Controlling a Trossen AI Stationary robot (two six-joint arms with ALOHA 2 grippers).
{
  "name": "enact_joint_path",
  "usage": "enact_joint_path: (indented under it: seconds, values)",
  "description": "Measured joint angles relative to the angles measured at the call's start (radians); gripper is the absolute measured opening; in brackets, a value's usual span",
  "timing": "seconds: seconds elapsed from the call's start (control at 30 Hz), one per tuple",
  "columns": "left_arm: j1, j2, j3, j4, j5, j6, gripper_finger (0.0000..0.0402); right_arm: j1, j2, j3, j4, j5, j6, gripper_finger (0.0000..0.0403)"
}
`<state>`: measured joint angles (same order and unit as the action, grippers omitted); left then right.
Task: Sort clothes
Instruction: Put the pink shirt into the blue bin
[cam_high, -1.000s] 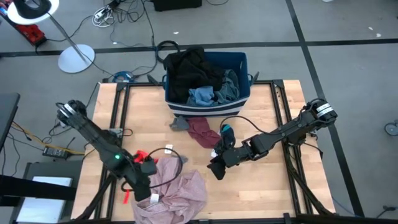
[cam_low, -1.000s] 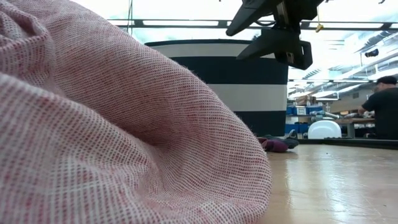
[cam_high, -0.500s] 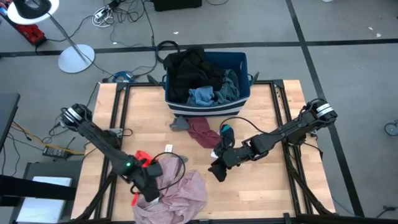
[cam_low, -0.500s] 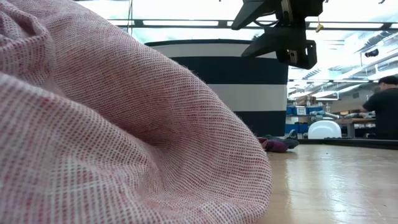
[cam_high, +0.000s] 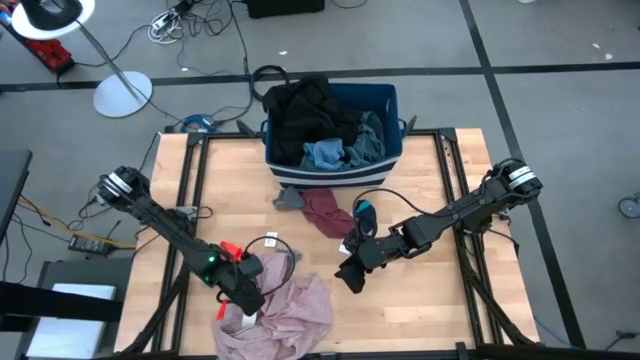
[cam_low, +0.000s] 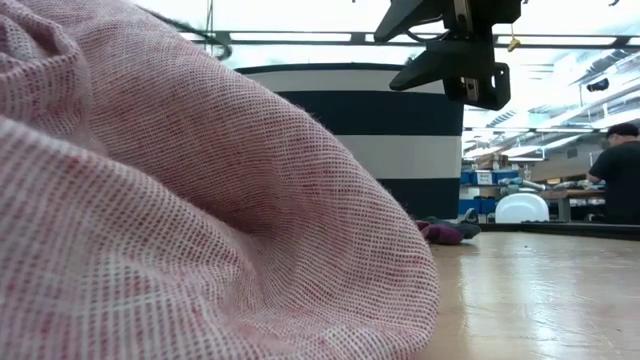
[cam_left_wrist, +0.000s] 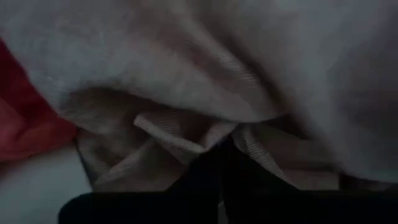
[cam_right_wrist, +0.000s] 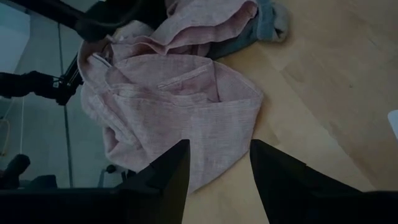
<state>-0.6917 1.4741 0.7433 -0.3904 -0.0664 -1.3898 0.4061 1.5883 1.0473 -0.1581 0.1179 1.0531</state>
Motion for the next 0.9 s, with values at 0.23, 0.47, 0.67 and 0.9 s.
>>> enact_joint_path:
  seconds: [0.23, 0.47, 0.67, 0.9]
  values:
    - [0.039, -0.017, 0.23, -0.324, -0.039, 0.087, 0.0002, 0.0, 0.0, 0.0, 0.0, 0.013, -0.018, 0.0169]
    - [0.154, -0.024, 0.62, -0.79, -0.198, 0.275, 0.0001, -0.001, 0.0, 0.0, 0.0, 0.019, -0.031, 0.0169]
    - [0.267, -0.024, 0.981, -1.016, -0.433, 0.412, 0.0, -0.001, 0.0, 0.0, 0.006, 0.021, -0.036, 0.0169]
    - [0.414, -0.025, 1.307, -0.964, -0.645, 0.665, 0.0, -0.002, 0.0, 0.0, 0.014, 0.023, -0.036, 0.0169]
